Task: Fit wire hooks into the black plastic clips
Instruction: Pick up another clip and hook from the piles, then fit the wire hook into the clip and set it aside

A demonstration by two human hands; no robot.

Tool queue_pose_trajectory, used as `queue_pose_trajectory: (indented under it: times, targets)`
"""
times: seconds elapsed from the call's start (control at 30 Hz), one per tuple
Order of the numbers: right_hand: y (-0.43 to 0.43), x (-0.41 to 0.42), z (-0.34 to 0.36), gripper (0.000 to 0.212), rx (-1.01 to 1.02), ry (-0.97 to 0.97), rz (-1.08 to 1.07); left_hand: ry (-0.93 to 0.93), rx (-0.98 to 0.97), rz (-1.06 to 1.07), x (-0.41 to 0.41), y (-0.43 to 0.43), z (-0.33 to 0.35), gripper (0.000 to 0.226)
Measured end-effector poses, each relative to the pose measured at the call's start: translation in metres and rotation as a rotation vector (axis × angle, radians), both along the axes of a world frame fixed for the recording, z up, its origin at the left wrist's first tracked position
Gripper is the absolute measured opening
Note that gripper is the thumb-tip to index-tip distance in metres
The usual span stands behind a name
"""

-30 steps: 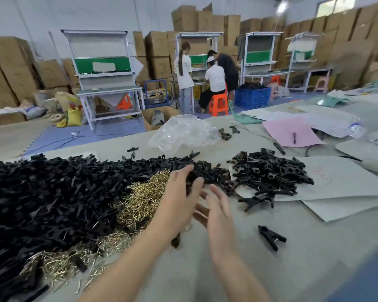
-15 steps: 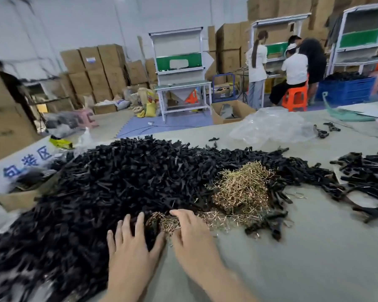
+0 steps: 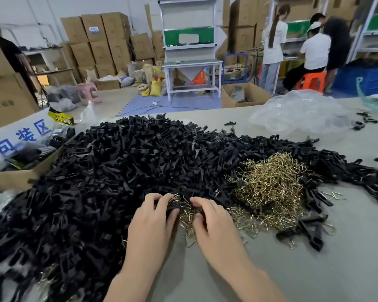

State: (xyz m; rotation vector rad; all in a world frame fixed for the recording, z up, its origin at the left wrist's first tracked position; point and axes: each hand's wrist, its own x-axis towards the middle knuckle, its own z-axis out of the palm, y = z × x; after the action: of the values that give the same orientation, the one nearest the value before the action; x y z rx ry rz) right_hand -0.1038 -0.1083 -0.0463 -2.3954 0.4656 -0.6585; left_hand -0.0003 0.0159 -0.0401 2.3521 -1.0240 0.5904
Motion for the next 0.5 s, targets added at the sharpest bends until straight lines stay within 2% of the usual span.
queue_pose_trajectory:
  times: [0.2,0.5]
  targets:
    - [0.0,0.0,-0.001,0.041,0.083,-0.075,0.032,0.144,-0.148,-0.201,-0.009,-0.001,0.006,0.032]
    - [-0.008,-0.003,0.004,0.031,0.196,-0.133,-0.001,0.371,-0.408,-0.253,-0.014,-0.006,0.008,0.038]
